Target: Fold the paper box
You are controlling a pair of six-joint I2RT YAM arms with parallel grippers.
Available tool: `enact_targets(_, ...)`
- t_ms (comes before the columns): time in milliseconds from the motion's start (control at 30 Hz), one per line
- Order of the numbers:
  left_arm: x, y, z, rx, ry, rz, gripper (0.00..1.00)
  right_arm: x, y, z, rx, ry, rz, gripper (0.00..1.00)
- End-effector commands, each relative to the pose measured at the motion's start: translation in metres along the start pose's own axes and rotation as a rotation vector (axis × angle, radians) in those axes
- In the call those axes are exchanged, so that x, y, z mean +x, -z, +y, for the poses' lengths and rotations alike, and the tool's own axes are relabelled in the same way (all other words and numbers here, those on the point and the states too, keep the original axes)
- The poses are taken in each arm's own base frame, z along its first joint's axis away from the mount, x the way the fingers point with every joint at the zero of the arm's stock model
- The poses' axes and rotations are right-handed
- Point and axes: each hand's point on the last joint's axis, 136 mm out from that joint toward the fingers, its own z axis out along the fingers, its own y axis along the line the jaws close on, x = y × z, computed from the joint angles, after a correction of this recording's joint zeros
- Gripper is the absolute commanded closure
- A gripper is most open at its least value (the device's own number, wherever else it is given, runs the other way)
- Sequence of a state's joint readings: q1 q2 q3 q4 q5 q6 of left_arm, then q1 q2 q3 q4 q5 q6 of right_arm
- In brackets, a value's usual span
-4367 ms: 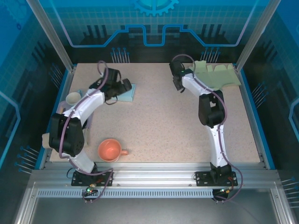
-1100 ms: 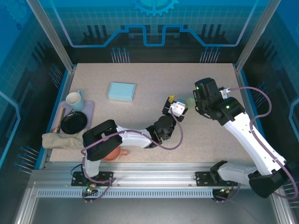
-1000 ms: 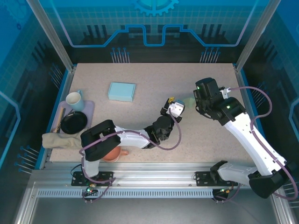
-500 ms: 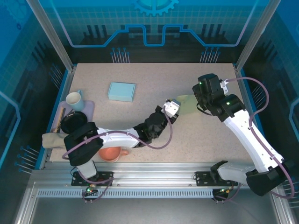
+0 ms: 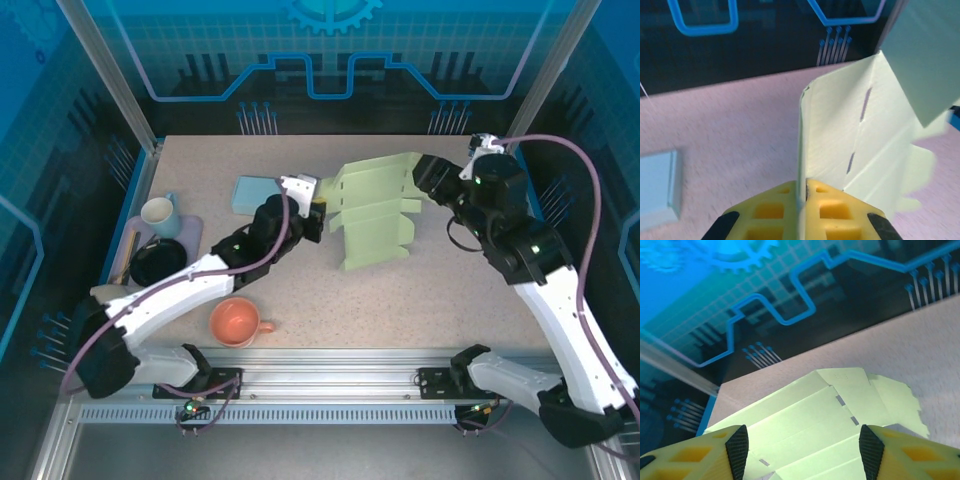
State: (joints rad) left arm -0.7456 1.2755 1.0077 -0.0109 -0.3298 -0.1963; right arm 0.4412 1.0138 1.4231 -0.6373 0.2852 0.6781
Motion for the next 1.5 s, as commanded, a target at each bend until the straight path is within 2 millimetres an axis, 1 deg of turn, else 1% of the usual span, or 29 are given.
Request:
enact_targets(0, 0.034, 0.024, 0.013, 0.012, 0.185, 0.212, 0.9, 0.006, 0.002, 0.019, -0.129, 0.232, 0.016, 0.36)
enact_targets(33, 0.038, 0.026, 0.015, 0.021, 0.213, 0.24, 0.88, 0.01, 0.0, 0.021, -0.136, 0.251, 0.037, 0.36)
enact_targets(100, 0.047, 0.024, 0.023, 0.018, 0.265, 0.302, 0.88, 0.024, -0.014, 0.02, -0.133, 0.279, 0.108, 0.36)
enact_targets(167, 0.056, 0.016, 0.033, -0.018, 0.282, 0.346, 0.9, 0.043, -0.034, 0.024, -0.158, 0.306, 0.196, 0.36)
enact_targets(233, 0.066, 0.004, 0.036, -0.022, 0.281, 0.385, 0.92, 0.062, -0.054, 0.03, -0.2, 0.347, 0.273, 0.36)
enact_targets(333, 0.079, -0.017, 0.038, -0.019, 0.211, 0.413, 0.96, 0.089, -0.087, 0.036, -0.272, 0.564, 0.296, 0.37)
enact_targets(367, 0.081, -0.022, 0.042, -0.031, 0.173, 0.409, 0.99, 0.099, -0.098, 0.039, -0.321, 0.677, 0.295, 0.35)
enact_targets(400, 0.084, -0.027, 0.046, -0.045, 0.129, 0.402, 1.0, 0.111, -0.106, 0.04, -0.374, 0.788, 0.314, 0.33)
enact_targets(433, 0.085, -0.03, 0.051, -0.063, 0.095, 0.386, 1.0, 0.121, -0.113, 0.038, -0.398, 0.877, 0.339, 0.33)
enact_targets(467, 0.086, -0.032, 0.056, -0.076, 0.057, 0.369, 1.0, 0.131, -0.125, 0.031, -0.399, 0.968, 0.371, 0.34)
enact_targets(500, 0.085, -0.033, 0.055, -0.057, 0.014, 0.345, 1.0, 0.139, -0.134, 0.022, -0.394, 1.033, 0.412, 0.37)
enact_targets(533, 0.088, -0.032, 0.051, -0.023, -0.023, 0.327, 1.0, 0.144, -0.14, 0.016, -0.41, 1.064, 0.451, 0.41)
enact_targets(567, 0.086, -0.03, 0.049, 0.004, -0.059, 0.289, 1.0, 0.149, -0.144, 0.01, -0.448, 1.075, 0.499, 0.43)
enact_targets(633, 0.084, -0.026, 0.048, 0.028, -0.107, 0.221, 0.97, 0.152, -0.147, -0.004, -0.498, 1.072, 0.557, 0.45)
enact_targets(700, 0.081, -0.024, 0.048, 0.041, -0.138, 0.169, 0.97, 0.144, -0.152, -0.029, -0.45, 1.068, 0.575, 0.47)
enact_targets(767, 0.081, -0.026, 0.048, 0.044, -0.148, 0.151, 0.98, 0.131, -0.158, -0.053, -0.352, 1.057, 0.551, 0.48)
enact_targets(800, 0.083, -0.028, 0.048, 0.046, -0.147, 0.148, 0.99, 0.127, -0.157, -0.061, -0.322, 1.045, 0.536, 0.48)
enact_targets(833, 0.085, -0.03, 0.047, 0.052, -0.146, 0.153, 1.0, 0.125, -0.155, -0.065, -0.318, 1.039, 0.527, 0.48)
enact_targets(867, 0.088, -0.032, 0.047, 0.053, -0.141, 0.168, 1.0, 0.126, -0.151, -0.064, -0.335, 1.042, 0.517, 0.48)
enact_targets(967, 0.095, -0.037, 0.046, 0.041, -0.143, 0.195, 1.0, 0.142, -0.13, -0.054, -0.446, 1.145, 0.531, 0.48)
enact_targets(1033, 0.097, -0.038, 0.045, 0.023, -0.167, 0.201, 1.0, 0.148, -0.124, -0.055, -0.446, 1.215, 0.541, 0.48)
enact_targets(1167, 0.097, -0.036, 0.036, 0.023, -0.216, 0.194, 1.0, 0.158, -0.127, -0.061, -0.424, 1.288, 0.569, 0.48)
enact_targets(1267, 0.098, -0.035, 0.031, 0.024, -0.247, 0.191, 1.0, 0.17, -0.131, -0.063, -0.447, 1.332, 0.611, 0.48)
enact_targets(1367, 0.098, -0.032, 0.028, 0.029, -0.257, 0.186, 1.0, 0.175, -0.136, -0.071, -0.431, 1.344, 0.653, 0.48)
enact_targets(1467, 0.097, -0.028, 0.026, 0.034, -0.258, 0.176, 1.0, 0.183, -0.135, -0.074, -0.452, 1.349, 0.688, 0.48)
